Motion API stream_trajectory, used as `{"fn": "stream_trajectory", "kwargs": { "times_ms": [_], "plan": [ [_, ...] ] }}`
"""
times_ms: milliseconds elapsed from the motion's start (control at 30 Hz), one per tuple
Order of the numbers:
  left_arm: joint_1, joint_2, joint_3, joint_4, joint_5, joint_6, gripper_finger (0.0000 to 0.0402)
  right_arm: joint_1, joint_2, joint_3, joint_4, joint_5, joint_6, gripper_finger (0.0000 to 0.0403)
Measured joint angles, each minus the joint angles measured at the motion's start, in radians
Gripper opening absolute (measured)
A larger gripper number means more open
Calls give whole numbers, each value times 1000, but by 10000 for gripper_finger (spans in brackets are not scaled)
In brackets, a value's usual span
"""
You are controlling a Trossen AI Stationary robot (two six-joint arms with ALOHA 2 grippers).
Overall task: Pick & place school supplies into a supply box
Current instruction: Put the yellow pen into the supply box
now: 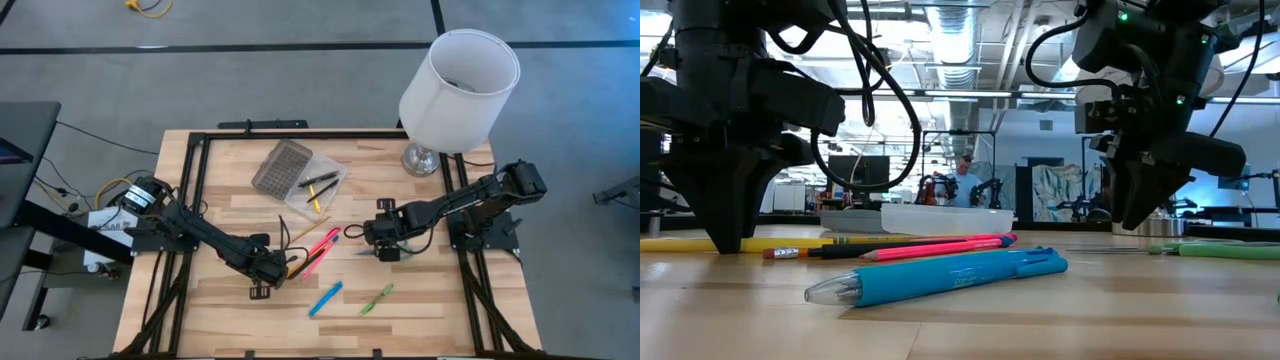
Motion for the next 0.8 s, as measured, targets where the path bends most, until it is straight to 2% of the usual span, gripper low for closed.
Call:
{"fn": "stream_trajectory", "kwargs": {
  "times_ms": [133,800],
  "plan": [
    [0,0,0,-5,-2,-13,39,0,0,0,1,0,0,120],
    [0,0,0,-8,-3,-18,46,0,0,0,24,0,-3,120]
  ]
}}
